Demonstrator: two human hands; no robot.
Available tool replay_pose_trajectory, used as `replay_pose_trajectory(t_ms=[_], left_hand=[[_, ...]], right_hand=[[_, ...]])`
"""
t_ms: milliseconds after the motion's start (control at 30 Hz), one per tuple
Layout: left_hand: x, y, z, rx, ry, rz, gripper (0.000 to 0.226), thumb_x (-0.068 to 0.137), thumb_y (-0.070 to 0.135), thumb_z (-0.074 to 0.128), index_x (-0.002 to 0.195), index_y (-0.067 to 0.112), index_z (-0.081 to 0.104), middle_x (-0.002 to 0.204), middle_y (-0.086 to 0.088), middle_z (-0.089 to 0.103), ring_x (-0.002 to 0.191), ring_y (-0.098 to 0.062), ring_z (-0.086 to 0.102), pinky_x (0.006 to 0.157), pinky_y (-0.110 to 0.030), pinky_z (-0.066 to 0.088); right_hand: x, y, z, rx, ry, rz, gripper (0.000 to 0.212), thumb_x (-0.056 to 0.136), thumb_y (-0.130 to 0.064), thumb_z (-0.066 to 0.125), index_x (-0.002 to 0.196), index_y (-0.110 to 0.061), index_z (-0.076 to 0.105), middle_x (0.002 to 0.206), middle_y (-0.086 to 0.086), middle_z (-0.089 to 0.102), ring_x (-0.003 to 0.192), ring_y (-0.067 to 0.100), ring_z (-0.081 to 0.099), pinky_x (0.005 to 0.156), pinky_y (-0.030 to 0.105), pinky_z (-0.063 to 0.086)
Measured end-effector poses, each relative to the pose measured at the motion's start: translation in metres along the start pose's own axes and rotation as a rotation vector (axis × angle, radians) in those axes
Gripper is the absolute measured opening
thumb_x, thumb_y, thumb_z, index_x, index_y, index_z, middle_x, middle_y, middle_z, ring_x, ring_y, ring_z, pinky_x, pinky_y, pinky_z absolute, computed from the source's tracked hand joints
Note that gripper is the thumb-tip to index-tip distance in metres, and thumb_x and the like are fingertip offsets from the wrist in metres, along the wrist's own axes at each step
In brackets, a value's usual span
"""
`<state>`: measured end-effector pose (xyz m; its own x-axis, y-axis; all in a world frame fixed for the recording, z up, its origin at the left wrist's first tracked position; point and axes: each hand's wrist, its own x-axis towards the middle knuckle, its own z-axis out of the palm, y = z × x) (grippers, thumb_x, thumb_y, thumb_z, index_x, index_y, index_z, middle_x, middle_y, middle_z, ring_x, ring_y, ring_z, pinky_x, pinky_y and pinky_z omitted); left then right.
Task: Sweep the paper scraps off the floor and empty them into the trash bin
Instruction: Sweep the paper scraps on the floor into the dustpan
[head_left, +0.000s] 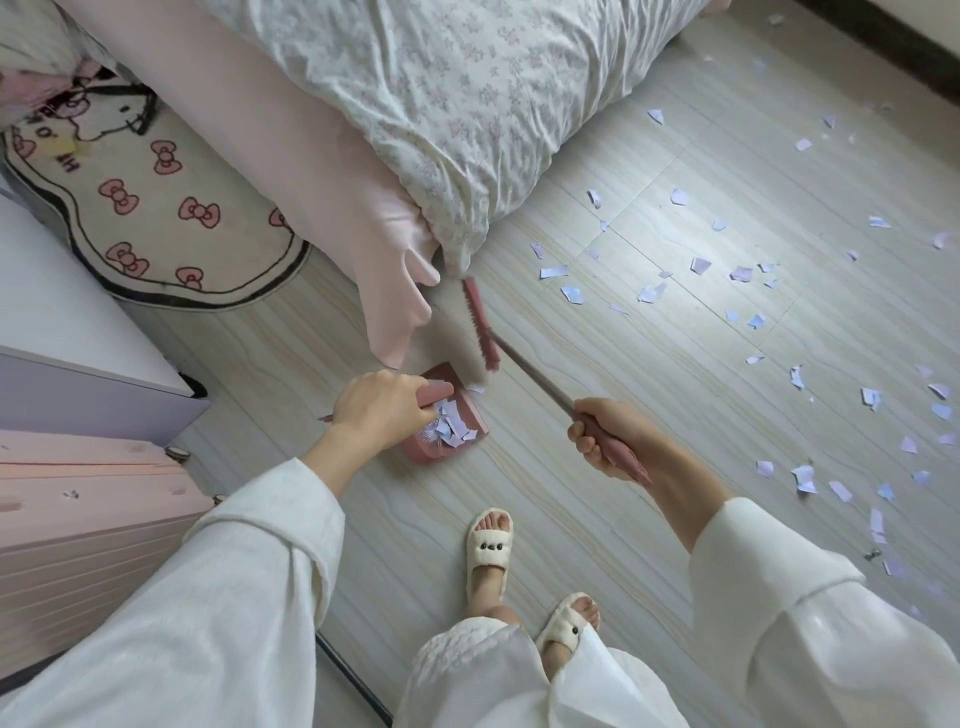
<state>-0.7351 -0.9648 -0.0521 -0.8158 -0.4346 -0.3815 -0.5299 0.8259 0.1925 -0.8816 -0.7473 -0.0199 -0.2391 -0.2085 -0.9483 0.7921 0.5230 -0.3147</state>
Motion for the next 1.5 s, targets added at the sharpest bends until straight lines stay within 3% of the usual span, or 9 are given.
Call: replay_pose_trajectory(t_ms=[200,700,867,967,1200,1500], left_hand=[[0.013,0.009,-0.001,0.039,-0.005,0.040,0.019,0.081,0.042,0.054,0.095,0.032,0.064,0.085,-0.005,0.068,0.083,-0.027,0.061,0.064,-0.028,0.034],[0.024,0.023,-0.004,0.045,-0.004,0.001,0.021,0.082,0.041,0.054,0.090,0.025,0.065,0.084,-0.006,0.067,0.077,-0.026,0.057,0.063,-0.027,0.033],[0.035,0.028,-0.003,0.018,0.014,-0.006,0.022,0.083,0.043,0.053,0.082,0.023,0.062,0.081,-0.007,0.066,0.071,-0.026,0.052,0.061,-0.028,0.034],[0.039,0.028,-0.005,0.008,0.017,-0.007,0.020,0.081,0.042,0.054,0.075,0.023,0.058,0.078,-0.008,0.066,0.075,-0.028,0.056,0.061,-0.028,0.035],[0.034,0.028,-0.006,0.020,0.001,-0.015,0.021,0.082,0.043,0.054,0.082,0.023,0.061,0.067,-0.003,0.057,0.065,-0.023,0.045,0.059,-0.028,0.034],[0.029,0.023,-0.004,0.026,0.009,-0.018,0.021,0.082,0.042,0.053,0.082,0.023,0.062,0.074,-0.005,0.064,0.065,-0.024,0.045,0.061,-0.028,0.035]], right_hand=[[0.015,0.006,-0.013,-0.108,0.093,-0.049,0.018,0.097,-0.010,0.037,0.080,-0.008,0.043,0.060,0.006,0.046,0.026,0.006,0.041,0.029,0.012,0.033],[0.024,0.014,-0.014,-0.140,0.134,-0.024,0.015,0.094,-0.007,0.038,0.081,-0.007,0.045,0.058,0.008,0.049,0.029,0.009,0.042,0.032,0.014,0.035],[0.023,0.000,-0.013,0.113,-0.083,0.125,0.027,0.101,-0.018,0.032,0.076,-0.013,0.039,0.043,-0.002,0.045,0.026,0.005,0.038,0.026,0.011,0.031],[0.014,-0.015,-0.021,0.127,-0.127,0.135,0.029,0.103,-0.022,0.031,0.078,-0.012,0.040,0.043,-0.002,0.045,0.026,0.004,0.039,0.025,0.011,0.031],[0.000,-0.007,-0.026,-0.075,-0.001,0.048,0.021,0.100,-0.016,0.037,0.080,-0.011,0.041,0.059,0.003,0.046,0.028,0.006,0.041,0.029,0.012,0.034],[0.017,-0.002,-0.027,-0.125,0.057,-0.003,0.020,0.097,-0.013,0.039,0.078,-0.009,0.043,0.059,0.005,0.048,0.029,0.007,0.042,0.030,0.013,0.035]])
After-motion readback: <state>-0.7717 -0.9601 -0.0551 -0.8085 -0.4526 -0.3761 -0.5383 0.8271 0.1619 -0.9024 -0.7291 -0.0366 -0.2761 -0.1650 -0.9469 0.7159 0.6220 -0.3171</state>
